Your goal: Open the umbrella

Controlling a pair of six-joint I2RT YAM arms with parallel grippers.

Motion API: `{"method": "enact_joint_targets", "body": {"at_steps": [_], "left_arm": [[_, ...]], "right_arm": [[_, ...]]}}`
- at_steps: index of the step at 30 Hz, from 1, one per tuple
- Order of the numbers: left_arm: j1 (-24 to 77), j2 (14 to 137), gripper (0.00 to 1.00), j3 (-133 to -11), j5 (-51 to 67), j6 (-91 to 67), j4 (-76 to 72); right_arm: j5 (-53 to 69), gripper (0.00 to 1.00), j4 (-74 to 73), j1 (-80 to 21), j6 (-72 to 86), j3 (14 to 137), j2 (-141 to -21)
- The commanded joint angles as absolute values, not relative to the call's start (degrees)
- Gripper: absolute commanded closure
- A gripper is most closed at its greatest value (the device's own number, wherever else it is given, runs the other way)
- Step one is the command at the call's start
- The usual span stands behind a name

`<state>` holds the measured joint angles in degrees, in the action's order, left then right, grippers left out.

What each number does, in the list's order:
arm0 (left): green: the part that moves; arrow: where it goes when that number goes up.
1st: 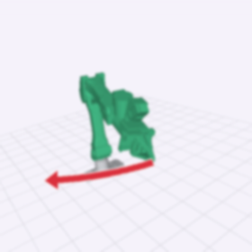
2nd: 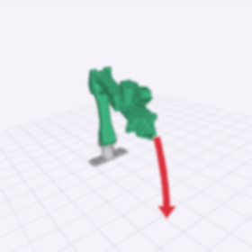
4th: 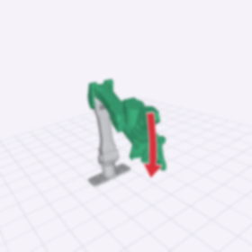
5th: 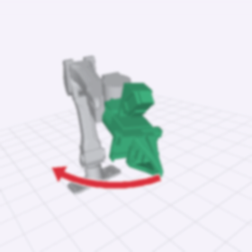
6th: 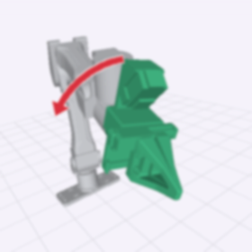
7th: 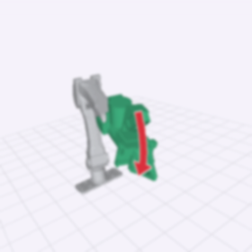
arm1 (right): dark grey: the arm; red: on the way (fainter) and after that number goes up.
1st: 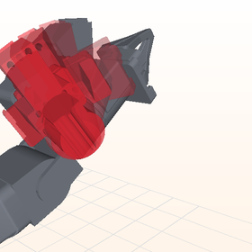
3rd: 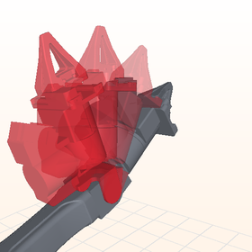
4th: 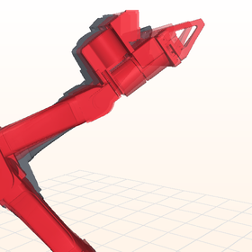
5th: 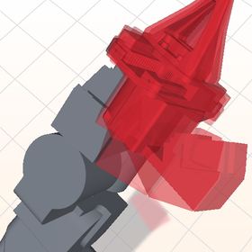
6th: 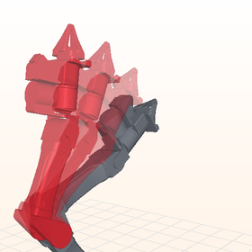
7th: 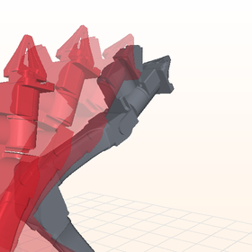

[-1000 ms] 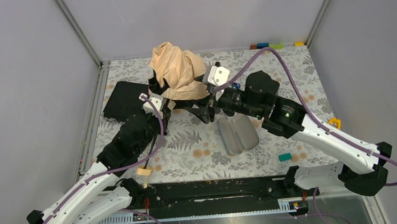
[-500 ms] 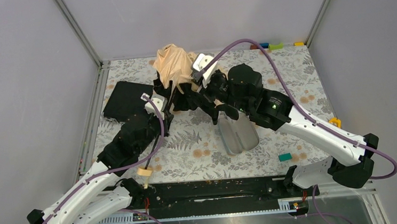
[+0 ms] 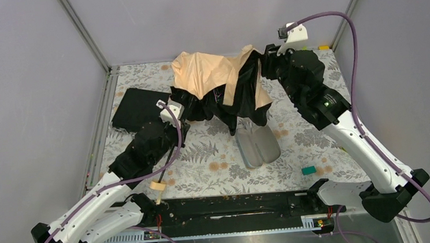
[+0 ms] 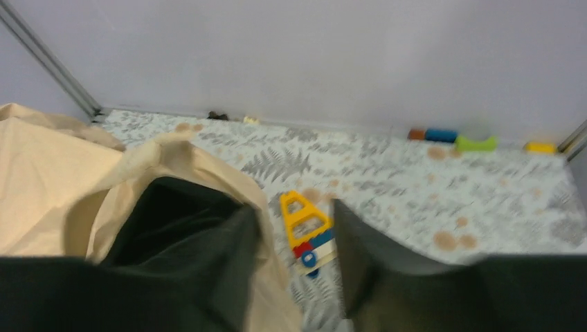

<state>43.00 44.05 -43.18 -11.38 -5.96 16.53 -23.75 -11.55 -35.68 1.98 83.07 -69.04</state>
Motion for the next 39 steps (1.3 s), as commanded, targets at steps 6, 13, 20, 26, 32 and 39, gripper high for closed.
{"method": "enact_joint_targets", "body": {"at_steps": [6,13,20,26,32,39], "left_arm": [[43.06,44.81,1.0,-46.83,-12.0,-6.74,9.36],[43.04,44.76,1.0,-47.2,-12.36,-7.09,9.87],[43.06,44.76,1.0,-47.47,-12.61,-7.28,10.31],[43.0,44.55,1.0,-47.46,-11.97,-7.64,10.24],[43.07,44.02,1.0,-47.55,-11.81,-7.65,10.46],[43.06,43.46,1.0,-47.37,-11.28,-7.94,10.06]], "right_arm": [[-22.26,0.1,-17.03,-34.56,11.66,71.22,-54.75],[-0.33,0.02,-9.94,-34.52,17.88,61.52,-42.5],[19.3,0.04,3.37,-34.77,27.32,55.85,-41.61],[13.36,0.17,8.29,-43.92,23.8,54.69,-46.89],[-4.66,0.26,6.56,-47.9,21.5,57.43,-54.76],[-10.11,0.28,9.4,-47.9,21.72,56.5,-59.85]]}}
